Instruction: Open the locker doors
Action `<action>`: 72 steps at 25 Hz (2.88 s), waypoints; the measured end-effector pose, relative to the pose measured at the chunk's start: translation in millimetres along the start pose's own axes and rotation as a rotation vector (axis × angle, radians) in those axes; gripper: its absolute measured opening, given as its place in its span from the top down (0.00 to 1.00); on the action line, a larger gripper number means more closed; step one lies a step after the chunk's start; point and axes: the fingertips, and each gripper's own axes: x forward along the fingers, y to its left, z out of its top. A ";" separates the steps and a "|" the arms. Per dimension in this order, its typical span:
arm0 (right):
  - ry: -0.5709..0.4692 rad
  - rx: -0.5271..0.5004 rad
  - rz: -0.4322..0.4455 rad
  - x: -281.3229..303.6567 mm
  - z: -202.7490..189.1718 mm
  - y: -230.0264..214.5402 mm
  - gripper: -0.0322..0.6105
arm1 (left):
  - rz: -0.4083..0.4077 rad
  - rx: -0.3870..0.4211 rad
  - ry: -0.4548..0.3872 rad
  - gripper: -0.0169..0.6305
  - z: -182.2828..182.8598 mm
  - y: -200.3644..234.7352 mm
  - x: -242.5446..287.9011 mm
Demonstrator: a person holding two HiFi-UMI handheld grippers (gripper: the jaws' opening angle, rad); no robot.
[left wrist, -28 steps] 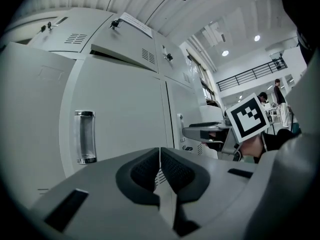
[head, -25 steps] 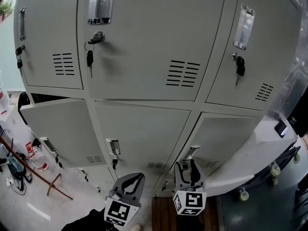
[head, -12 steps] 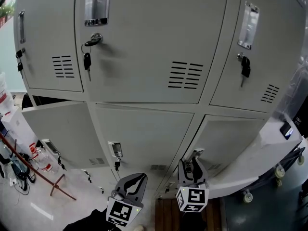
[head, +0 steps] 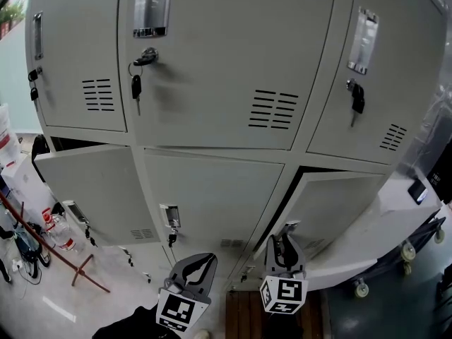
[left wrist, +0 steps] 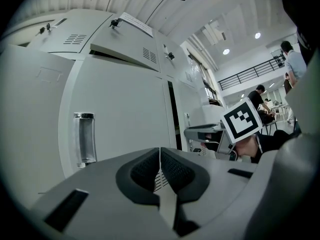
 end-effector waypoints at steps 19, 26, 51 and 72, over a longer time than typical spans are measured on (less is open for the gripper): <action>0.006 -0.044 -0.059 -83.3 0.1 -7.9 0.77 | -0.141 0.025 -0.038 0.93 18.2 -66.6 -3.7; 0.018 -0.053 -0.112 -117.7 -0.7 -21.1 0.77 | -0.202 0.022 -0.057 0.93 22.9 -93.6 -6.0; 0.080 -0.056 -0.494 -231.3 -13.7 -120.9 0.87 | -0.433 0.018 -0.169 0.93 40.7 -179.1 3.8; 0.118 -0.074 -0.692 -258.4 -24.8 -217.5 0.93 | -0.513 0.012 -0.136 0.93 32.0 -207.8 51.0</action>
